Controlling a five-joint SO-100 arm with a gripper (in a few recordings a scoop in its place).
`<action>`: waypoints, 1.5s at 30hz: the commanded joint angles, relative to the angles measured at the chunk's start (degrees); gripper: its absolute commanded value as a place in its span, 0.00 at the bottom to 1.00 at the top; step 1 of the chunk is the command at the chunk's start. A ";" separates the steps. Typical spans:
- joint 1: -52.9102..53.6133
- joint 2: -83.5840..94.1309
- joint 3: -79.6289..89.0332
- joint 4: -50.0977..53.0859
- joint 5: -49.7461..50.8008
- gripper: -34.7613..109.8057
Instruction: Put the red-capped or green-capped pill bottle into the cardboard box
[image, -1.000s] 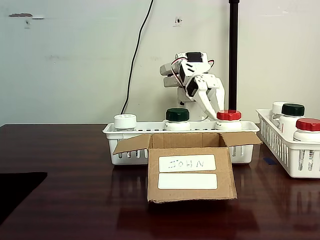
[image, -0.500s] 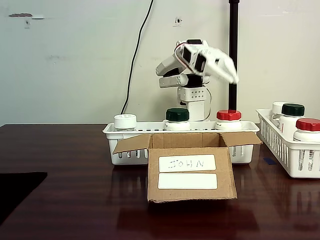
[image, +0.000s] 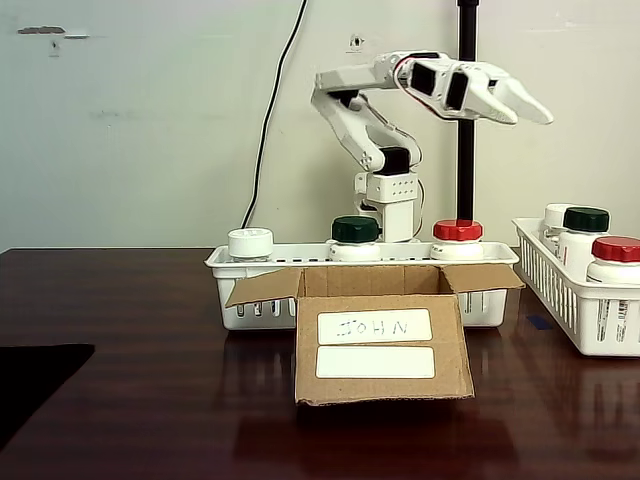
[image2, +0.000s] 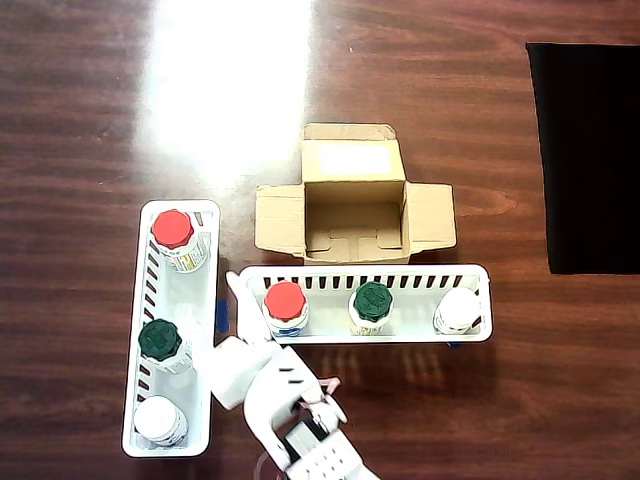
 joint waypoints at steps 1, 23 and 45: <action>-1.49 -10.81 -8.79 -8.17 1.41 0.68; 2.90 -48.08 -18.81 -36.21 6.24 0.69; 3.96 -60.64 -29.09 -40.87 3.43 0.69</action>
